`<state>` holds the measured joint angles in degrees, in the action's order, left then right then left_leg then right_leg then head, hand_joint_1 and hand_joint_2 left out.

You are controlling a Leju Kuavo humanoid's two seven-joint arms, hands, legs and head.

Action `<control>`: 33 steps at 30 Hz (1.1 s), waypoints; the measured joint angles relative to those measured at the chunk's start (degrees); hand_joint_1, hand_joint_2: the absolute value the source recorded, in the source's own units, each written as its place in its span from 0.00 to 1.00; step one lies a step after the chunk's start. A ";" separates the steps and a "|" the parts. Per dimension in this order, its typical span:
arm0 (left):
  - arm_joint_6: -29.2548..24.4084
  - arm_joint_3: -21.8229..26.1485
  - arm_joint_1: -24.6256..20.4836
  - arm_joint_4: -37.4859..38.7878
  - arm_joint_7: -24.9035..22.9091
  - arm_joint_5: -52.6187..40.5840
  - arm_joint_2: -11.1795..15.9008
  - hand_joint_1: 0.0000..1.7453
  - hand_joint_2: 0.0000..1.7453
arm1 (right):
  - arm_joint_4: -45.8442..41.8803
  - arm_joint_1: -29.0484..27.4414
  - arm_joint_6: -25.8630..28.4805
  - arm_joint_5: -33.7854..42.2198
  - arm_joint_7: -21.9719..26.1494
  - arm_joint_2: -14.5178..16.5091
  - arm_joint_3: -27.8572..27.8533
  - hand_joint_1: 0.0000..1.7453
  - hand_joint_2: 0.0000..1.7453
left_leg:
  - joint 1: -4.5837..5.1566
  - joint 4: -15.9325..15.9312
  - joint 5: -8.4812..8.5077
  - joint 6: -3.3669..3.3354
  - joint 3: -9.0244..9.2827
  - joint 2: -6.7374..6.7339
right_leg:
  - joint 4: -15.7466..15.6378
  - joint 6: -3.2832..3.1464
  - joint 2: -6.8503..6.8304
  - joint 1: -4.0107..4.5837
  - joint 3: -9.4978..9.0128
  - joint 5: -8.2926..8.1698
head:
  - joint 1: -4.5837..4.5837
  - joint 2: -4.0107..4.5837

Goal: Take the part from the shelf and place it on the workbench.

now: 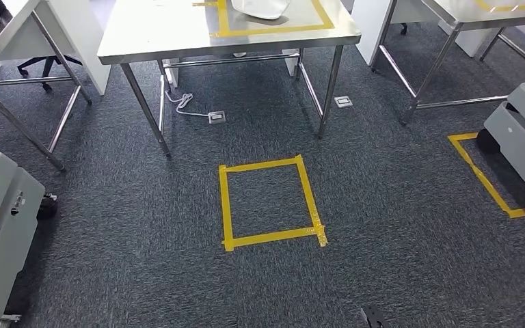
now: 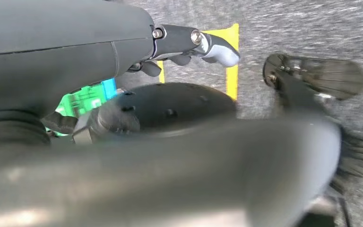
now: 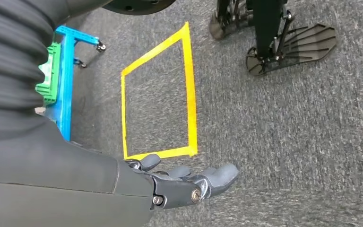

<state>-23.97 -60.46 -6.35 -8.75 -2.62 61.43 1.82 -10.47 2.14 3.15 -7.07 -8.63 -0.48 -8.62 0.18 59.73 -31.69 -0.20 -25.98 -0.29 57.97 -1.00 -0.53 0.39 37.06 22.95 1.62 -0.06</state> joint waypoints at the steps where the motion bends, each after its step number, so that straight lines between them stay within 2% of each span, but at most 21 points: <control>1: 0.01 0.00 0.01 -0.02 0.19 0.02 0.07 0.00 1.00 | 0.00 -0.03 -0.17 0.03 0.11 0.10 -0.01 0.00 0.25 | 0.18 -2.80 -1.37 -0.26 1.64 -0.03 | -0.02 0.36 -0.04 -0.05 0.06 -0.46 | -0.01 0.00; 2: 0.01 0.00 0.09 -0.04 0.33 0.05 0.02 0.00 1.00 | 0.00 -0.07 -0.32 0.09 0.26 0.09 -0.02 0.00 0.50 | 0.21 -3.95 -1.64 -0.47 1.89 -0.05 | -0.13 0.74 -0.09 -0.16 0.05 -0.93 | 0.00 0.01; 3: 0.00 0.00 0.19 -0.03 0.35 0.10 0.00 0.00 1.00 | 0.02 -0.12 -0.46 0.17 0.40 0.11 -0.03 0.00 0.75 | 0.18 -3.97 -1.23 -0.81 1.57 -0.12 | -0.06 1.13 -0.08 -0.32 0.13 -1.14 | 0.02 0.01; 4: -0.02 -0.01 0.29 -0.01 0.35 0.13 -0.01 0.00 1.00 | 0.05 -0.21 -0.60 0.26 0.49 0.15 -0.03 0.00 1.00 | 0.08 -4.04 -0.75 -1.26 1.24 -0.20 | 0.61 1.54 -0.02 -0.45 0.50 -0.57 | 0.02 0.01; 5: -0.04 -0.01 0.38 0.01 0.33 0.15 -0.03 0.00 1.00 | 0.09 -0.33 -0.73 0.32 0.54 0.20 -0.03 0.00 1.00 | -0.05 -4.12 -0.18 -1.64 0.81 -0.29 | 2.40 1.94 0.07 -0.57 1.25 0.90 | 0.02 0.01; 7: -0.08 -0.02 0.50 0.03 0.37 0.15 -0.12 0.00 1.00 | 0.14 -0.51 -1.09 0.31 0.55 0.26 -0.03 0.00 1.00 | -0.15 -4.06 0.77 -2.01 -0.23 -0.41 | 9.33 2.63 0.23 -0.83 3.75 5.75 | -0.02 0.02; 8: -0.08 -0.03 0.57 0.02 0.39 0.14 -0.21 0.00 1.00 | 0.15 -0.55 -1.29 0.25 0.53 0.26 -0.03 0.00 1.00 | -0.16 -3.95 1.15 -1.98 -0.78 -0.46 | 13.11 2.90 0.26 -0.94 4.88 7.83 | -0.03 0.01; 9: -0.08 -0.05 0.66 0.02 0.38 0.10 -0.30 0.00 1.00 | 0.15 -0.58 -1.47 0.17 0.48 0.26 -0.03 0.00 1.00 | -0.18 -3.78 1.44 -1.87 -1.27 -0.50 | 15.61 3.10 0.26 -1.03 5.36 9.01 | -0.03 0.01; 10: -0.08 -0.10 0.73 0.02 0.26 -0.03 -0.37 0.00 1.00 | 0.15 -0.62 -1.60 0.09 0.42 0.26 -0.03 0.00 1.00 | -0.24 -3.54 1.65 -1.74 -1.74 -0.54 | 15.84 3.23 0.26 -1.13 4.62 9.04 | -0.03 0.01; 11: -0.08 -0.21 0.76 0.03 -0.02 -0.21 -0.43 0.00 1.00 | 0.15 -0.67 -1.69 0.01 0.33 0.26 -0.03 0.00 1.00 | -0.33 -3.20 1.78 -1.60 -2.08 -0.56 | 13.67 3.31 0.25 -1.27 2.66 8.14 | -0.03 0.01; 13: -0.08 -0.60 0.72 0.03 -0.93 -0.81 -0.49 0.00 1.00 | 0.15 -0.67 -1.76 -0.20 0.02 0.28 -0.03 0.00 1.00 | -0.44 -2.36 1.85 -1.19 -2.73 -0.56 | 5.85 3.26 0.28 -1.39 -2.74 5.90 | -0.03 0.01; 14: -0.08 -0.85 0.66 0.03 -1.46 -1.09 -0.50 0.00 1.00 | 0.15 -0.63 -1.77 -0.32 -0.19 0.31 -0.03 0.00 1.00 | -0.40 -1.95 1.81 -0.89 -3.08 -0.55 | 2.70 2.98 0.35 -1.36 -4.55 5.30 | -0.03 0.01; 15: -0.08 -1.09 0.60 0.03 -1.84 -1.31 -0.50 0.00 1.00 | 0.15 -0.62 -1.76 -0.41 -0.40 0.36 -0.03 0.00 1.00 | -0.28 -1.63 1.72 -0.67 -3.44 -0.54 | 0.91 2.69 0.41 -1.32 -5.42 5.12 | -0.01 0.01; 17: -0.08 -1.25 0.67 -0.03 -2.21 -1.85 -0.50 0.00 1.00 | 0.15 -0.79 -1.75 -0.50 -0.61 0.52 -0.03 0.00 1.00 | -0.08 -1.48 1.59 -1.24 -3.83 -0.50 | 0.10 2.15 0.45 -1.23 -5.50 5.02 | 0.02 0.00; 19: -0.08 -0.49 1.06 -0.32 -2.27 -3.22 -0.54 0.00 1.00 | 0.15 -1.08 -1.75 -0.49 -0.51 0.63 -0.02 0.00 1.00 | -0.07 -1.75 1.83 -1.61 -3.83 -0.47 | 0.07 1.94 0.41 -1.12 -5.44 4.90 | 0.01 0.00; 22: -0.08 2.27 1.93 -1.07 -2.16 -7.01 -0.73 0.00 1.00 | 0.07 -1.52 -1.76 -0.20 -0.03 0.69 0.08 0.00 1.00 | -0.18 -2.19 2.41 -0.58 -3.84 -0.44 | 0.08 1.54 0.40 -0.99 -5.24 4.70 | 0.01 0.01; 25: -0.08 5.94 2.97 -1.98 -1.84 -11.49 -0.96 0.00 1.00 | -0.43 -2.21 -1.78 0.31 0.68 0.72 0.26 0.00 1.00 | -0.27 -2.37 2.66 0.04 -3.88 -0.44 | 0.11 1.31 0.39 -0.92 -5.13 4.60 | 0.00 0.00; 33: -0.08 17.63 5.87 -4.64 -0.86 -23.52 -1.44 0.00 1.00 | -2.55 -4.25 -2.04 1.82 2.61 0.72 1.73 0.00 1.00 | -0.31 -2.35 2.85 0.42 -4.00 -0.43 | 0.12 1.16 0.40 -0.89 -5.09 4.42 | 0.00 0.01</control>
<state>-24.04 -42.83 -0.49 -13.39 -3.48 37.91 0.38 -13.02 -2.11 1.12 -5.25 -6.02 0.24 -6.89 -0.13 57.38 -28.84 0.22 -29.98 -0.72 58.09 0.16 -0.13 -0.49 31.97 27.38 1.62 -0.05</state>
